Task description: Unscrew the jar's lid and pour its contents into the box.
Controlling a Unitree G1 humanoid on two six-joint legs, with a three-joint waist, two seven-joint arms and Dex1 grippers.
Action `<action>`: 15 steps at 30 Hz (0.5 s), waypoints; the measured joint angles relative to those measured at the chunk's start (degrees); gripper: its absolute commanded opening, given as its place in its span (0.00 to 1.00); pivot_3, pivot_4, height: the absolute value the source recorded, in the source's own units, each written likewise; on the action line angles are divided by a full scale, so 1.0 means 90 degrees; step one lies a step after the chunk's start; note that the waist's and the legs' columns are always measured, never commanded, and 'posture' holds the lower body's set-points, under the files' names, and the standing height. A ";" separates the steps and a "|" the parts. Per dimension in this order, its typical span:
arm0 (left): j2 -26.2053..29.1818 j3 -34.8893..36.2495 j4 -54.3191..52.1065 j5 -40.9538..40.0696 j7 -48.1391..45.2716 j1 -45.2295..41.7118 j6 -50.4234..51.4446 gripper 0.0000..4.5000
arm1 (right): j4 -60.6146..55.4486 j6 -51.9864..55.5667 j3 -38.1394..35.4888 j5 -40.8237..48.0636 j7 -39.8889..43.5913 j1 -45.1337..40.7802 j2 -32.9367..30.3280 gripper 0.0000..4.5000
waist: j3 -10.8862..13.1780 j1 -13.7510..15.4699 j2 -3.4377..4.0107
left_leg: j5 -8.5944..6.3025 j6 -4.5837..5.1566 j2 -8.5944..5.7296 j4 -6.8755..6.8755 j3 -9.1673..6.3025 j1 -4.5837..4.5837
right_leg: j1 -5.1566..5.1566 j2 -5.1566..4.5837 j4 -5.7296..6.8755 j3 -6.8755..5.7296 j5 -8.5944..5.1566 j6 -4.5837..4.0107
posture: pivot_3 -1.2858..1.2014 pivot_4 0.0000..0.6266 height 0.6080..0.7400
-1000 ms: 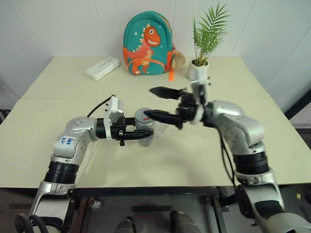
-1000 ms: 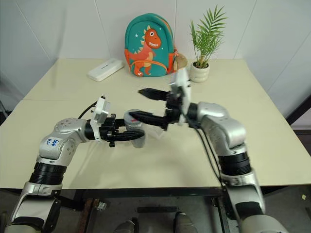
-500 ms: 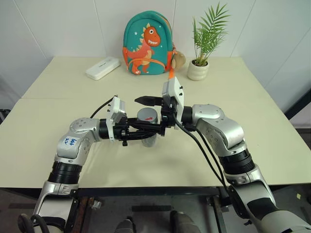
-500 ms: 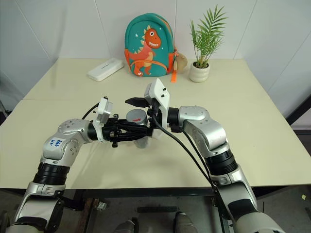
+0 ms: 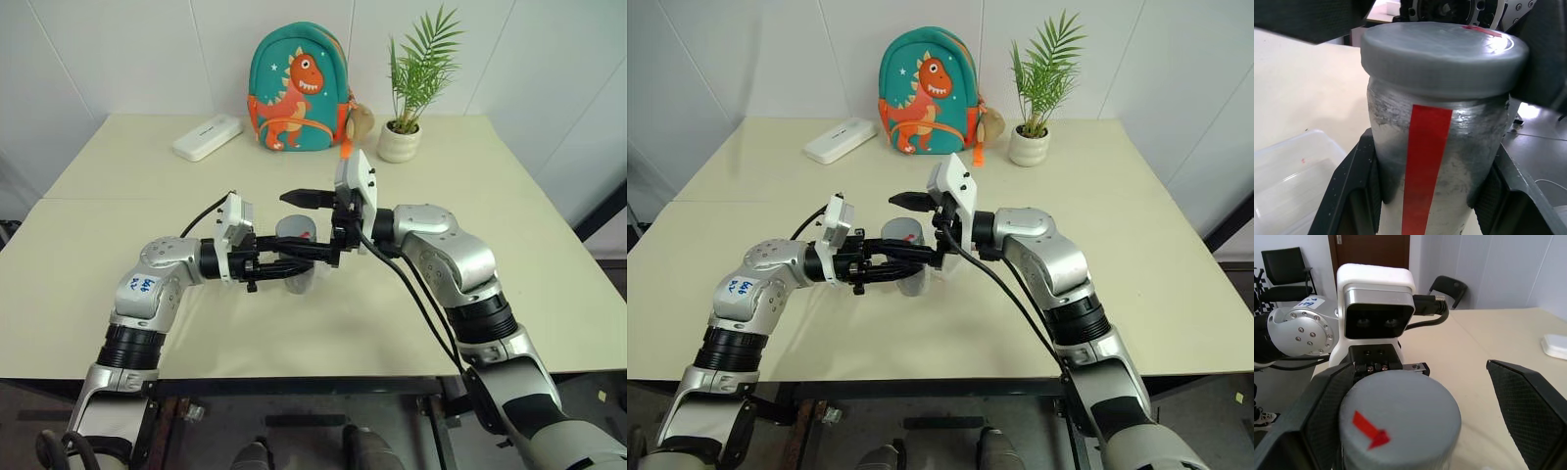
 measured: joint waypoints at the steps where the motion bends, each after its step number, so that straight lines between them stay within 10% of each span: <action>1: 0.0008 0.0016 0.0042 0.0008 0.0013 -0.0001 0.0000 0.43 | 0.0041 -0.0100 -0.0052 0.0008 0.0099 0.0043 -0.0110 1.00 | 0.0000 0.0002 0.0000 | 0.0000 0.0000 0.0000 0.0000 0.0000 -0.0001 | 0.0000 0.0000 -0.0001 0.0000 0.0000 0.0001 | 0.52 0.24 1.00; 15: 0.0133 0.0106 -0.0045 0.0002 -0.0223 0.0007 -0.0028 0.43 | 0.0555 0.0081 -0.1358 0.0271 0.0526 0.0312 -0.1447 1.00 | 0.0002 -0.0027 0.0003 | -0.0002 0.0002 -0.0001 0.0000 0.0001 0.0000 | -0.0001 0.0000 -0.0001 0.0001 0.0000 0.0001 | 0.52 0.24 1.00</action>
